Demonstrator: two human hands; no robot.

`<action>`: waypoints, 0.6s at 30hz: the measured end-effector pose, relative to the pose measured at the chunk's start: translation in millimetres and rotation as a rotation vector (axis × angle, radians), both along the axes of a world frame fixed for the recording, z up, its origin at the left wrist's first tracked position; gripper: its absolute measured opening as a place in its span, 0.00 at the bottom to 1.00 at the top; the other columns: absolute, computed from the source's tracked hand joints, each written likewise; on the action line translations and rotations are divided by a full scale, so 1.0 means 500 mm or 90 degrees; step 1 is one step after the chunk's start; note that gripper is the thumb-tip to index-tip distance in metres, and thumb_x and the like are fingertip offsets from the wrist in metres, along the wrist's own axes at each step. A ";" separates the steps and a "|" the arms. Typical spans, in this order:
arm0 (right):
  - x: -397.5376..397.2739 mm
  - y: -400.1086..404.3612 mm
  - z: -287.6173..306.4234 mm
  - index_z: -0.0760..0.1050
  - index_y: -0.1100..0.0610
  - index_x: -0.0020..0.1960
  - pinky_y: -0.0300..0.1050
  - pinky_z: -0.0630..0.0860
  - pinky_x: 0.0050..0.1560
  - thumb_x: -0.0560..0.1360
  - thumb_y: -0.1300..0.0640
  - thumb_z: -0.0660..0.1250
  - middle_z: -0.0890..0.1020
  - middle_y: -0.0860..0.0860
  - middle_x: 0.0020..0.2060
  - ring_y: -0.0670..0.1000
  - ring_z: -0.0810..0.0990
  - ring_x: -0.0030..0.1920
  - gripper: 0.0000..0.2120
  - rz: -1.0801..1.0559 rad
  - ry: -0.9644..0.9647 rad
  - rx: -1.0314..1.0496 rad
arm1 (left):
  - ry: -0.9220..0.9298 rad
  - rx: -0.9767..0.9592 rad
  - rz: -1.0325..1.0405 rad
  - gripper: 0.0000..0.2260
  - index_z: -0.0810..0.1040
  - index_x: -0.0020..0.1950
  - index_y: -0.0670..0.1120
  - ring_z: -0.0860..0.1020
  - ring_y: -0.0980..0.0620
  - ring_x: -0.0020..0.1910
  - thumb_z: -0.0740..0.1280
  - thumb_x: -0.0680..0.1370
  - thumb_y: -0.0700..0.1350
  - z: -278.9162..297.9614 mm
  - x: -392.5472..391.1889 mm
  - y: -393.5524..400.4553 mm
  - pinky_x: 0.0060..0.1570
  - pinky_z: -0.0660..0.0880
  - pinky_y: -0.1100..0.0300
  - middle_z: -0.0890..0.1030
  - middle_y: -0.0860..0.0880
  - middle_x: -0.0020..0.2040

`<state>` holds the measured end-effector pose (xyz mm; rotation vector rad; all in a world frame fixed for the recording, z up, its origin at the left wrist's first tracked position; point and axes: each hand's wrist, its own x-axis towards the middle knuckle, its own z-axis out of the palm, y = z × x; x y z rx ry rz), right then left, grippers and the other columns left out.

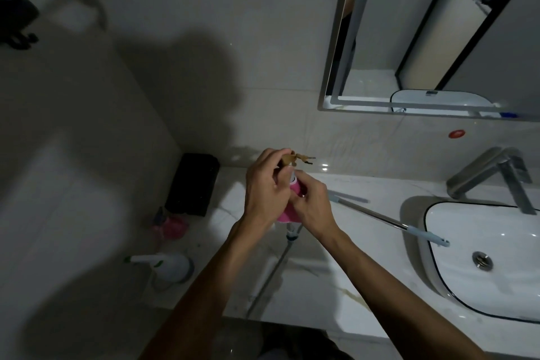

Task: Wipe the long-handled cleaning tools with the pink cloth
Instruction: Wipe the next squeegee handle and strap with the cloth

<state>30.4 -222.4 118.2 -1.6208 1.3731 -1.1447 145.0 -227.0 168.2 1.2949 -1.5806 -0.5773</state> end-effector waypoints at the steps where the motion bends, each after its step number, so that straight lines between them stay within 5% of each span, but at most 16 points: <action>1: 0.002 0.004 -0.002 0.81 0.58 0.54 0.31 0.74 0.44 0.74 0.46 0.65 0.84 0.46 0.42 0.42 0.81 0.41 0.18 -0.002 -0.001 0.000 | -0.009 0.006 -0.010 0.14 0.79 0.62 0.40 0.80 0.54 0.55 0.65 0.77 0.33 -0.003 0.002 0.004 0.56 0.79 0.59 0.81 0.48 0.56; 4: 0.010 0.012 0.005 0.80 0.57 0.50 0.27 0.72 0.41 0.74 0.50 0.65 0.80 0.39 0.38 0.36 0.79 0.40 0.12 -0.008 -0.010 0.000 | -0.028 -0.007 -0.025 0.16 0.79 0.64 0.38 0.78 0.56 0.56 0.63 0.77 0.31 -0.004 0.003 0.017 0.57 0.74 0.69 0.81 0.46 0.58; 8: 0.020 0.015 0.027 0.77 0.52 0.47 0.26 0.70 0.37 0.74 0.56 0.68 0.78 0.37 0.36 0.36 0.78 0.36 0.02 -0.026 -0.027 -0.021 | -0.018 -0.070 -0.023 0.16 0.79 0.62 0.37 0.78 0.56 0.55 0.60 0.77 0.31 0.005 0.006 0.020 0.57 0.73 0.68 0.81 0.45 0.56; 14: 0.036 0.005 0.019 0.74 0.55 0.35 0.33 0.66 0.31 0.73 0.53 0.67 0.75 0.44 0.27 0.46 0.73 0.29 0.10 -0.061 0.017 -0.064 | 0.104 -0.030 0.022 0.16 0.81 0.59 0.40 0.81 0.58 0.50 0.58 0.77 0.29 0.006 -0.005 0.018 0.49 0.76 0.68 0.83 0.50 0.51; 18: 0.021 0.013 -0.001 0.77 0.55 0.38 0.31 0.67 0.32 0.74 0.66 0.69 0.78 0.44 0.29 0.45 0.76 0.31 0.09 -0.077 0.026 -0.023 | 0.152 0.033 -0.014 0.17 0.81 0.61 0.43 0.82 0.55 0.54 0.58 0.79 0.32 -0.008 -0.014 0.020 0.52 0.77 0.65 0.83 0.50 0.53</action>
